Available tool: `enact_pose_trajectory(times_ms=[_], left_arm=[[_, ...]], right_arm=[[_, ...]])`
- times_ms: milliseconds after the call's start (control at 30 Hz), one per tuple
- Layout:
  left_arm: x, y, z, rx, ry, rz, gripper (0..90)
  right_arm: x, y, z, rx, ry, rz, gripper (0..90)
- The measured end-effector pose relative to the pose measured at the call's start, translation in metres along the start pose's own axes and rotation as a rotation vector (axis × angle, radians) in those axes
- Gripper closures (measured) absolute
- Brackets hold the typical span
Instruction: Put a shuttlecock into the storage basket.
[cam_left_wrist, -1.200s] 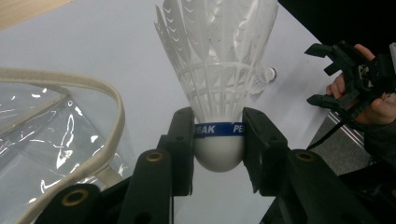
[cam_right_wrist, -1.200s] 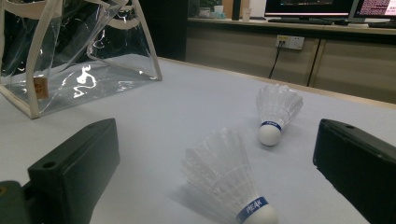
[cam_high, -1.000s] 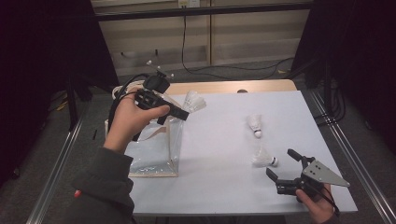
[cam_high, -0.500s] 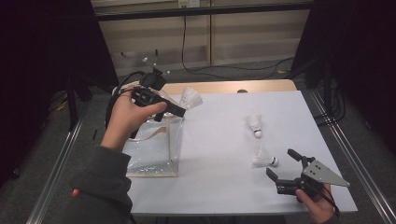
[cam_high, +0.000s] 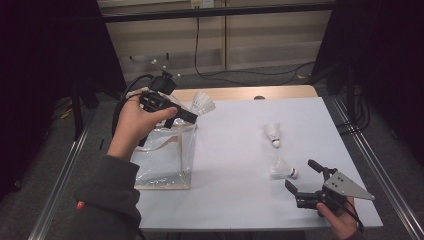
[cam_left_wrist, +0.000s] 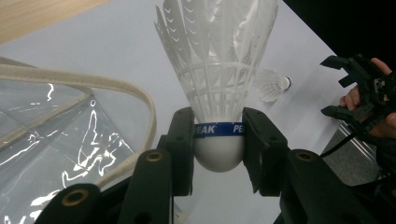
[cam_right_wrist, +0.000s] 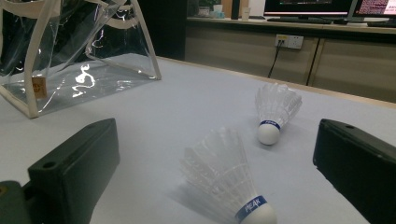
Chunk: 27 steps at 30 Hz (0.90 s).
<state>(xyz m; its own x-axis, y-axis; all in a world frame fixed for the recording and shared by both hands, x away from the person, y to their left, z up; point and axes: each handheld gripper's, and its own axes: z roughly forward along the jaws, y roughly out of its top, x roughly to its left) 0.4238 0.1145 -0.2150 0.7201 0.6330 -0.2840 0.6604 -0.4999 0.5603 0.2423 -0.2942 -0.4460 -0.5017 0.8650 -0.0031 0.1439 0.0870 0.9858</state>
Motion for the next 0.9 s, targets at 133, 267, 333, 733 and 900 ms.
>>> enact_pose_trajectory(times_ms=[133,267,333,733,900], left_arm=[[0.0015,0.0006,-0.0004,-0.001,0.001,-0.004,65.9],[0.0035,0.0009,-0.0024,-0.002,0.007,-0.007,65.9],[0.0044,0.0011,-0.0034,-0.006,0.007,-0.011,65.9],[0.0072,0.0038,-0.0078,-0.007,0.022,-0.012,65.9],[0.0104,0.004,-0.0094,-0.011,0.026,-0.022,65.9]], right_arm=[[0.0001,0.0001,-0.0001,0.0,0.001,0.001,0.5],[0.0001,0.0,-0.0002,0.002,0.001,0.003,0.5],[0.0001,0.0,-0.0001,0.001,0.0,0.002,0.5],[0.0006,0.0001,0.0001,-0.002,0.0,0.011,0.5],[0.0004,-0.0001,0.0,0.001,0.0,0.01,0.5]])
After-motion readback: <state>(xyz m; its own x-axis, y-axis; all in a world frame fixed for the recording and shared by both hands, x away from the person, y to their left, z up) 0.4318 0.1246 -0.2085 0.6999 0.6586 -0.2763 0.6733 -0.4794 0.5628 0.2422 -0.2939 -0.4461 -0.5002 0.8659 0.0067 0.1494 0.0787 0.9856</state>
